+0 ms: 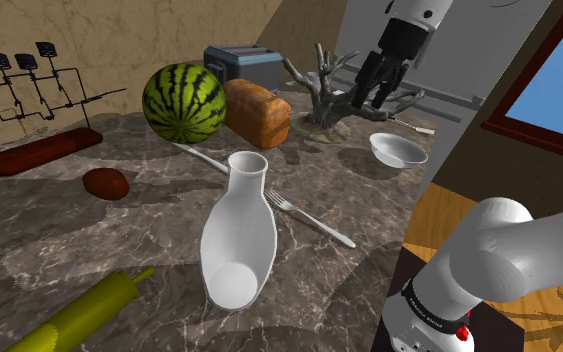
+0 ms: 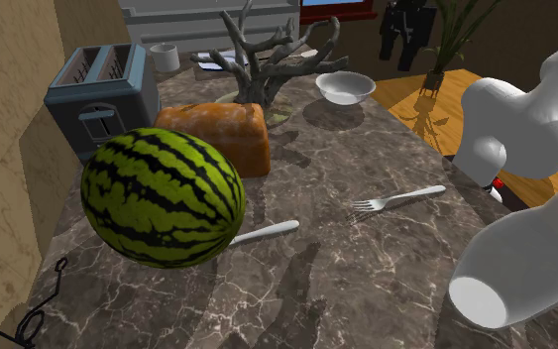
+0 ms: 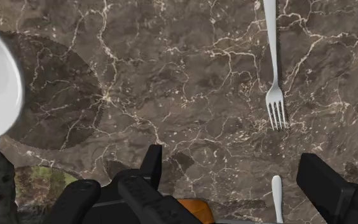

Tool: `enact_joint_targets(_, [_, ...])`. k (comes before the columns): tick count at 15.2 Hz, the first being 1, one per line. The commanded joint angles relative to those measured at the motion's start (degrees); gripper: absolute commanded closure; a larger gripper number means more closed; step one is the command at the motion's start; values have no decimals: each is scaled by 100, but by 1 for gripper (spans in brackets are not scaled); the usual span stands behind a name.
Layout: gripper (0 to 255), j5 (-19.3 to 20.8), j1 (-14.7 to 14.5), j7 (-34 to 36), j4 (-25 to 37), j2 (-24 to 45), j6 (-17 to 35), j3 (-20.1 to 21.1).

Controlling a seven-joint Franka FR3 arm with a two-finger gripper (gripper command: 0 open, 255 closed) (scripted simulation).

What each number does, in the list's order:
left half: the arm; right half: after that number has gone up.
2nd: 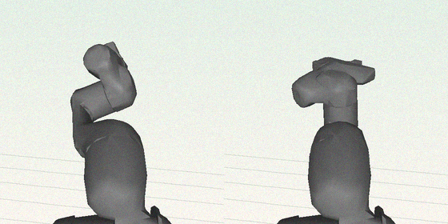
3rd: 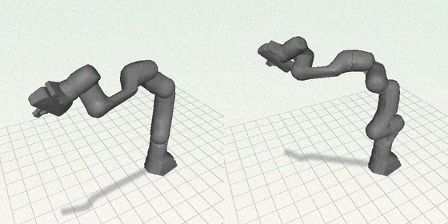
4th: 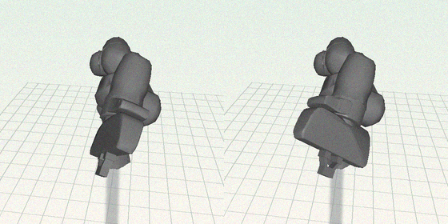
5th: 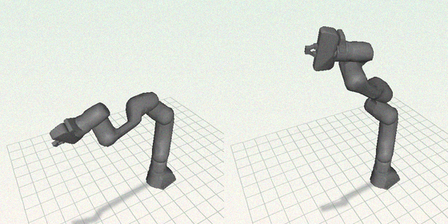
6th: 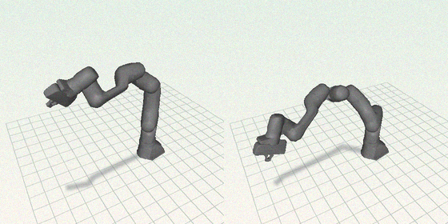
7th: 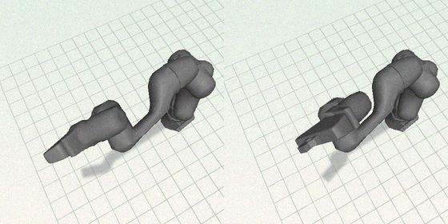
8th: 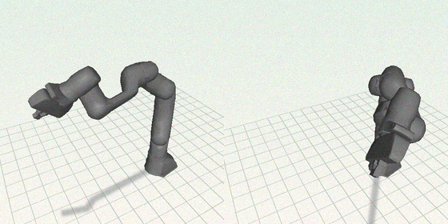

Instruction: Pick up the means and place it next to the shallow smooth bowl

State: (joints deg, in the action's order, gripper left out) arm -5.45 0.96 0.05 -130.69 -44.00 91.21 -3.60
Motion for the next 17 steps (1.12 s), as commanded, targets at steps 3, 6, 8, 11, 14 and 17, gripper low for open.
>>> enact_joint_targets(3, [0, -40, -74, 26, 30, 330, 282, 113])
enact_joint_targets(6, [0, -85, -178, 67, 128, 855, 682, 280])
enact_joint_targets(8, [0, -103, -241, 96, 228, 1222, 930, 389])
enact_joint_targets(11, [0, -108, -326, 146, 429, 1793, 1269, 550])
enact_joint_targets(14, [0, -82, -406, 208, 691, 2384, 1567, 704])
enact_joint_targets(17, [0, -21, -479, 283, 1012, 2991, 1818, 851])
